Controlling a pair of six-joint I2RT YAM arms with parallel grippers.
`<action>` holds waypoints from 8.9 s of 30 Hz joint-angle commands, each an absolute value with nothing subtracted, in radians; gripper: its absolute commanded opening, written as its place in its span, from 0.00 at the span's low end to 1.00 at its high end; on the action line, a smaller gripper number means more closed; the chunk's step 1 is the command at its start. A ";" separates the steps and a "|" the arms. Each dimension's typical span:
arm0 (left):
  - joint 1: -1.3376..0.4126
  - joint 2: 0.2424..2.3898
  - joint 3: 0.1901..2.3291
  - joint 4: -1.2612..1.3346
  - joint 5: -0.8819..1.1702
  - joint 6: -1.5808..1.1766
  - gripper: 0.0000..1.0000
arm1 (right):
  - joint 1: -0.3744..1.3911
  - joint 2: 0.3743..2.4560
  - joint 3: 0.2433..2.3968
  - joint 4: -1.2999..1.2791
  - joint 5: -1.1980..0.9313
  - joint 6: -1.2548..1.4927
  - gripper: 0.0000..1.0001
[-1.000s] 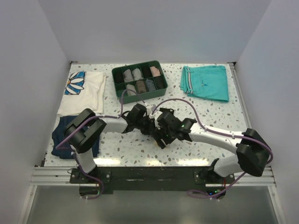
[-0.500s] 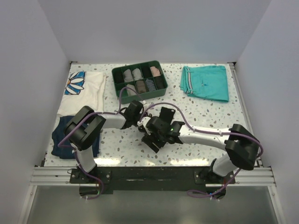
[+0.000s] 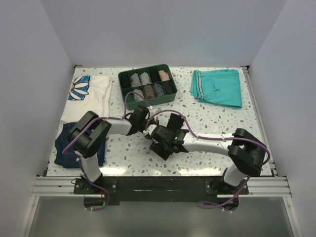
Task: Roll the underwear
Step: Roll the underwear to the center of the board.
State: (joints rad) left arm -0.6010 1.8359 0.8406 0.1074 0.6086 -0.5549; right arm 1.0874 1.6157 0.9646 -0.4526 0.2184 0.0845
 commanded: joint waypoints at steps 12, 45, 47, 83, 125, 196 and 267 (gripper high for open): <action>-0.561 1.925 0.807 -0.048 0.491 -0.454 0.00 | 1.134 1.723 0.983 -0.391 0.262 0.083 0.61; -0.460 1.686 0.778 -0.063 0.336 -0.537 0.27 | 1.138 1.723 0.822 -0.150 0.140 0.328 0.25; -0.449 1.671 0.775 -0.066 0.325 -0.541 0.28 | 1.134 1.714 0.802 -0.108 0.109 0.354 0.25; -0.394 1.347 0.423 0.307 0.455 -0.594 0.57 | 0.649 1.822 0.781 0.140 -0.819 0.632 0.20; -0.578 1.516 0.382 0.267 0.295 -1.095 0.97 | 0.649 1.795 0.833 -0.021 -0.700 0.509 0.20; -0.664 1.647 0.511 0.114 0.199 -1.046 0.00 | 0.880 1.417 0.836 -0.233 -0.167 0.301 0.72; -0.663 1.661 0.517 0.143 0.232 -1.058 0.00 | 1.163 1.648 0.947 -0.250 0.308 0.227 0.37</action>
